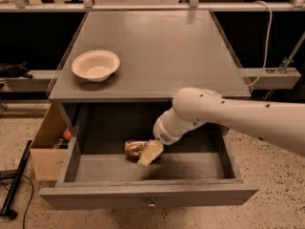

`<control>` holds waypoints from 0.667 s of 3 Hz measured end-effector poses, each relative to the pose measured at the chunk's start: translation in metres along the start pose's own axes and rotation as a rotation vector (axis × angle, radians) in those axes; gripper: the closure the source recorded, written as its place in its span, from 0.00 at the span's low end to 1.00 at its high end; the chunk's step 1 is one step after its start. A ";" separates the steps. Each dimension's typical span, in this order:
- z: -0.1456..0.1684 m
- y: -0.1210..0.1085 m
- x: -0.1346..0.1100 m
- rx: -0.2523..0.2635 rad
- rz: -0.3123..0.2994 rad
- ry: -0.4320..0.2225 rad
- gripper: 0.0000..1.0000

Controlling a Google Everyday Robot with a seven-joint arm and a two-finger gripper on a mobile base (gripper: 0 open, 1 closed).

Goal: Pick orange can from top drawer and place on counter

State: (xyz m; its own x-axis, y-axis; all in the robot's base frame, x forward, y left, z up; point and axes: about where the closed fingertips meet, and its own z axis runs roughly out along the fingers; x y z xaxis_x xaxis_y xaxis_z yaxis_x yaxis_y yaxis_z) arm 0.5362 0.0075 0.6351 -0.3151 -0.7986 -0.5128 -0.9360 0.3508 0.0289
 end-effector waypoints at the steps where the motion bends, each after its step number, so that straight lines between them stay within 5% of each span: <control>1: 0.005 0.005 0.009 -0.004 0.017 0.006 0.00; 2: 0.013 0.010 0.015 -0.013 0.025 0.012 0.00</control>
Offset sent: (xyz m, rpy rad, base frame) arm -0.0179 -0.0024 -0.0290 -0.0047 0.0420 -0.0216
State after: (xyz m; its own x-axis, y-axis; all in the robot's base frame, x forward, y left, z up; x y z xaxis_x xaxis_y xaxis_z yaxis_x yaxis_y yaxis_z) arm 0.5240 0.0055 0.6170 -0.3401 -0.7956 -0.5014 -0.9298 0.3644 0.0526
